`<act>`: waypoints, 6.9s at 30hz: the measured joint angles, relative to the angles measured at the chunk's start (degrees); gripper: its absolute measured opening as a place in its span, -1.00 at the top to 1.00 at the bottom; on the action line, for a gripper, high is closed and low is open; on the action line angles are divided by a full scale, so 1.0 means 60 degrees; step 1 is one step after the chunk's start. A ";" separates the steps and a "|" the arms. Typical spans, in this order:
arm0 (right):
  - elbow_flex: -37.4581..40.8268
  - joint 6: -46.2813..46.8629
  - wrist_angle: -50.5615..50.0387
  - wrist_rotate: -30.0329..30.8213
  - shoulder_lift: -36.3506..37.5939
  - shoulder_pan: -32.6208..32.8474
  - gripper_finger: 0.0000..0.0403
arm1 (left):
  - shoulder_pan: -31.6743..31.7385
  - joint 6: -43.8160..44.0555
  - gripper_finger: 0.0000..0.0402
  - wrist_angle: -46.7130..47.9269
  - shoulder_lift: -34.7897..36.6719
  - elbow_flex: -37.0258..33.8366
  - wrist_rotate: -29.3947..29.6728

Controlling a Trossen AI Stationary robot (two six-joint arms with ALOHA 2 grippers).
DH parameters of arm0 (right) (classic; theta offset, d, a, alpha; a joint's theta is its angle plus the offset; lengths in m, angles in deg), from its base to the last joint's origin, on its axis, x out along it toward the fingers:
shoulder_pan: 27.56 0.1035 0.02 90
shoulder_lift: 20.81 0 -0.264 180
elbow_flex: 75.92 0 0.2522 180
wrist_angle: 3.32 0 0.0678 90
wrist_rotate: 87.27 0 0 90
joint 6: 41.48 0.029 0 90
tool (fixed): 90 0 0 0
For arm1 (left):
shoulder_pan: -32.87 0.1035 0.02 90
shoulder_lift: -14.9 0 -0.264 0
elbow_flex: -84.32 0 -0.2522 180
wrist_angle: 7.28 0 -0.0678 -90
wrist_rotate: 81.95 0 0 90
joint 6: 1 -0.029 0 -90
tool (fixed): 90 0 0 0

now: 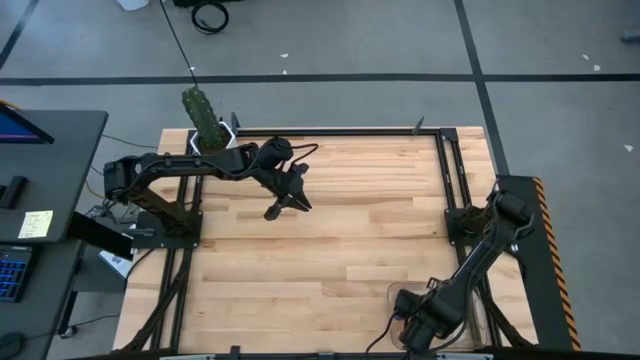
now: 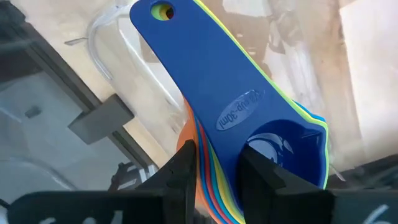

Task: Nest measuring cups in basket
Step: Put the stacked measuring cups into the transparent bin, then return to Home Position

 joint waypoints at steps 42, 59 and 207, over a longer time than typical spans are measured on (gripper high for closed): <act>0.0299 -0.1194 0.0301 -0.0005 -0.0296 -0.0102 0.53 | 0.0000 0.0435 0.74 -0.0150 0.0000 0.0004 0.0000; -0.0229 -0.1866 0.0272 -0.0428 -0.0352 -0.0102 0.44 | 0.0011 0.0435 0.74 -0.0175 0.0001 0.0004 0.0000; 0.2313 -0.5982 0.2266 0.9705 0.9453 0.2700 0.43 | 0.0547 0.2082 0.74 -0.0038 0.0880 0.0010 -0.5164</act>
